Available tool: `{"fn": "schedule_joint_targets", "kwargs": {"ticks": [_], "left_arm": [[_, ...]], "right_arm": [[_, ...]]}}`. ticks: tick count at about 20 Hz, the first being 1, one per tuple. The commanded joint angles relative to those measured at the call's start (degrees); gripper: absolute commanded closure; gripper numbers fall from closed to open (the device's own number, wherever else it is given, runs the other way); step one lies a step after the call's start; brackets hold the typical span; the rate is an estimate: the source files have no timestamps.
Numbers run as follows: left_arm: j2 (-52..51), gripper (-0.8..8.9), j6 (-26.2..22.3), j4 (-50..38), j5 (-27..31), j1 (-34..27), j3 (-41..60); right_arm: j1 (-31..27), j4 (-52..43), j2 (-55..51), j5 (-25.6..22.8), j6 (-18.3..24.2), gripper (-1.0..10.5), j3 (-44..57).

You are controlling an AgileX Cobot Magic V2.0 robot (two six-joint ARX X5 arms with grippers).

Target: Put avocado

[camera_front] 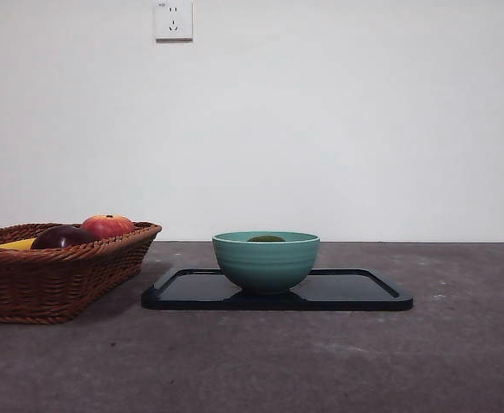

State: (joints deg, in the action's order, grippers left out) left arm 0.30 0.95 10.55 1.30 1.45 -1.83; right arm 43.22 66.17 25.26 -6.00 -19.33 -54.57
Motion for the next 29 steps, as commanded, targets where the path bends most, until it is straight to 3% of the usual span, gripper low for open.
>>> {"fn": "schedule_joint_targets", "kwargs": {"ticks": [1, 7, 9, 12, 14, 16, 19, 22, 26, 29], "left_arm": [[-0.1, 7.94, 0.2, 0.3, -0.2, -0.1, 1.2], [-0.1, 7.94, 0.2, 0.3, -0.2, -0.1, 1.2], [-0.1, 7.94, 0.2, 0.3, -0.2, -0.1, 1.2], [-0.1, 7.94, 0.1, 0.3, -0.2, -0.1, 1.2], [-0.1, 7.94, 0.1, 0.3, -0.2, -0.1, 1.2], [-0.1, 7.94, 0.2, 0.3, -0.2, -0.1, 1.2], [-0.1, 7.94, 0.1, 0.3, -0.2, -0.1, 1.2], [-0.1, 7.94, 0.1, 0.3, -0.2, -0.1, 1.2], [-0.1, 7.94, 0.1, 0.3, -0.2, -0.1, 1.2], [-0.1, 7.94, 0.2, 0.3, -0.2, -0.1, 1.2]], "right_arm": [[0.5, -0.5, 0.3, 0.0, -0.2, 9.3, -0.3], [0.4, -0.5, 0.3, -0.1, 0.0, 9.3, -0.3], [-1.3, -1.0, -0.1, -2.9, 7.1, 9.3, -0.1], [-8.5, -14.1, -3.4, -10.0, 13.1, 9.3, 6.4], [-15.8, -27.7, -7.2, -9.8, 15.3, 9.3, 15.4], [-23.0, -41.1, -11.3, -6.6, 15.3, 9.3, 25.3], [-31.4, -53.8, -15.7, -1.9, 15.5, 9.3, 36.9], [-37.2, -57.2, -18.4, 1.9, 16.6, 9.3, 44.4], [-40.7, -57.1, -20.4, 6.4, 19.6, 9.3, 48.5], [-42.4, -57.2, -21.9, 7.1, 20.4, 9.3, 50.8]]}}
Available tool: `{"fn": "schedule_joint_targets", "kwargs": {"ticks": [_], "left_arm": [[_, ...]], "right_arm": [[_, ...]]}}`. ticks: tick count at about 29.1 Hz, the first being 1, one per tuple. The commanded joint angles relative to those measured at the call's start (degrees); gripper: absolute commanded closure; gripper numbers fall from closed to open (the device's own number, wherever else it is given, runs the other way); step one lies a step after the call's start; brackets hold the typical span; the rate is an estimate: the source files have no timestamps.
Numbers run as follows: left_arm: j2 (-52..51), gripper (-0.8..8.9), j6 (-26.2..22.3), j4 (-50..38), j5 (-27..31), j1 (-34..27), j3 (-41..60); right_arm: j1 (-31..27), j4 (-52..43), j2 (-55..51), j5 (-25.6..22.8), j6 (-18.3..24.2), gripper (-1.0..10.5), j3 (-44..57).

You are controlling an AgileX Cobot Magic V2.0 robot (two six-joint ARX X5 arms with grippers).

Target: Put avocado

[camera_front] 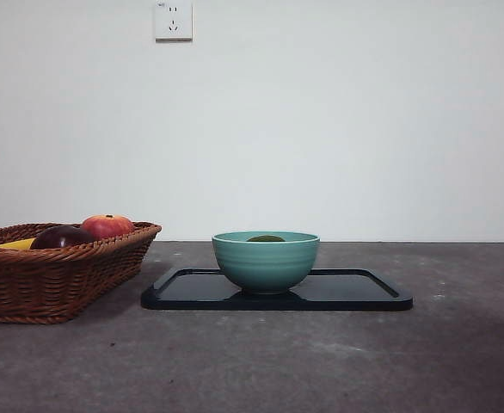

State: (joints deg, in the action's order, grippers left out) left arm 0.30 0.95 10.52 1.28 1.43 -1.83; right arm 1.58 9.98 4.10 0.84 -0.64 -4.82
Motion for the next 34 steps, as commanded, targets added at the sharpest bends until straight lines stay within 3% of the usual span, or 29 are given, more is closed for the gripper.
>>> {"fn": "schedule_joint_targets", "kwargs": {"ticks": [1, 34], "left_arm": [[-0.1, 7.94, 0.2, 0.4, -0.2, -0.1, 1.2], [-0.1, 7.94, 0.2, 0.4, -0.2, -0.1, 1.2]], "right_arm": [[-1.1, -1.0, -1.1, 0.2, 1.7, 9.3, 1.7], [-3.2, -1.1, -3.9, -0.7, 1.4, 9.3, 4.2]]}}
